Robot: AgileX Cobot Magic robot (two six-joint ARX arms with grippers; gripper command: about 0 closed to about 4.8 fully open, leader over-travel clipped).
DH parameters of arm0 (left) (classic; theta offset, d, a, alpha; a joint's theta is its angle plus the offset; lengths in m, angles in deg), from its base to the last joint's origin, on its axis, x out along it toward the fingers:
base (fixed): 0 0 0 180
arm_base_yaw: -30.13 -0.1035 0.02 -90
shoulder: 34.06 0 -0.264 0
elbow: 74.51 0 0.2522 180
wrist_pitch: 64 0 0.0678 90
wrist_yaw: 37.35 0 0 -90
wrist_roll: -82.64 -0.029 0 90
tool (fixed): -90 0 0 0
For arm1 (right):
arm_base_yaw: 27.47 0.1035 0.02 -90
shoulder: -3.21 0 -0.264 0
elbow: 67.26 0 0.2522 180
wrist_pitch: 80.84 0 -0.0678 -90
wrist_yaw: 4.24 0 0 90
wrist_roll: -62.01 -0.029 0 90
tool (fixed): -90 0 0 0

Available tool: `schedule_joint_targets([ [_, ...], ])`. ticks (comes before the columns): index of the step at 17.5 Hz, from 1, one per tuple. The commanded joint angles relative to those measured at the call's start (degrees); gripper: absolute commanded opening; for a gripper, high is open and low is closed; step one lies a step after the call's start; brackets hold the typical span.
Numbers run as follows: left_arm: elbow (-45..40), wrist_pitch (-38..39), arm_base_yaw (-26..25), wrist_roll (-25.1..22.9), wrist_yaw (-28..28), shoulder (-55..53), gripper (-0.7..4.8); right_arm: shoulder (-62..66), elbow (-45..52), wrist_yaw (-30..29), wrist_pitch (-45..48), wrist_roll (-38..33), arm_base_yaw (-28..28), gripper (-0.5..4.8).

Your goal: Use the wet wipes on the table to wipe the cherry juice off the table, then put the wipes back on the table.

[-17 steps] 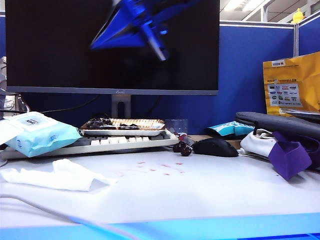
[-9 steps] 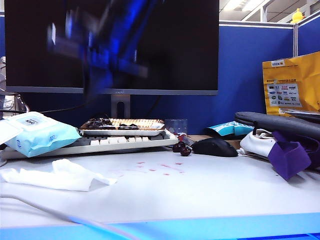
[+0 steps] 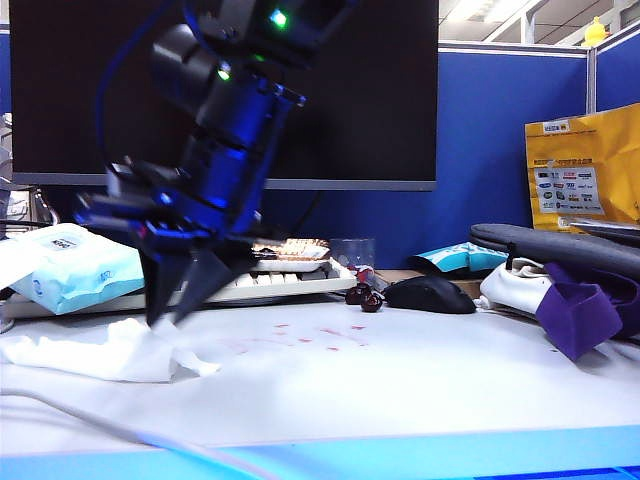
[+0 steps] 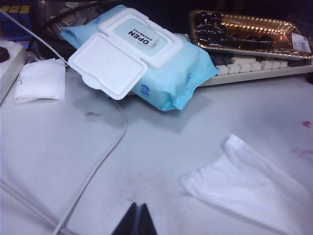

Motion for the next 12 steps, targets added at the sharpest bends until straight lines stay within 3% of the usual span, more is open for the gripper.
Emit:
schedule_joint_targets([
  [1, -0.33, 0.59, -0.02, 0.00, -0.13, 0.17, -0.04, -0.24, -3.37, 0.15, 0.20, 0.11, 0.85, 1.18],
  [4, -0.33, 0.61, -0.02, 0.00, -0.15, 0.17, -0.04, 0.04, -7.78, -4.55, -0.39, -0.07, 1.38, 1.17],
  [7, -0.33, 0.61, -0.02, 0.00, -0.15, 0.17, -0.04, 2.64, -9.64, -4.13, -1.46, -0.48, 1.95, 1.18],
  [10, -0.33, 0.59, -0.02, 0.00, -0.15, 0.17, -0.04, 6.23, -9.90, -3.89, -2.27, -0.81, 1.84, 2.40],
  [12, -0.33, 0.61, -0.02, 0.00, -0.15, 0.17, -0.04, 7.69, -9.90, -3.89, -3.93, -0.96, 1.75, 2.42],
])
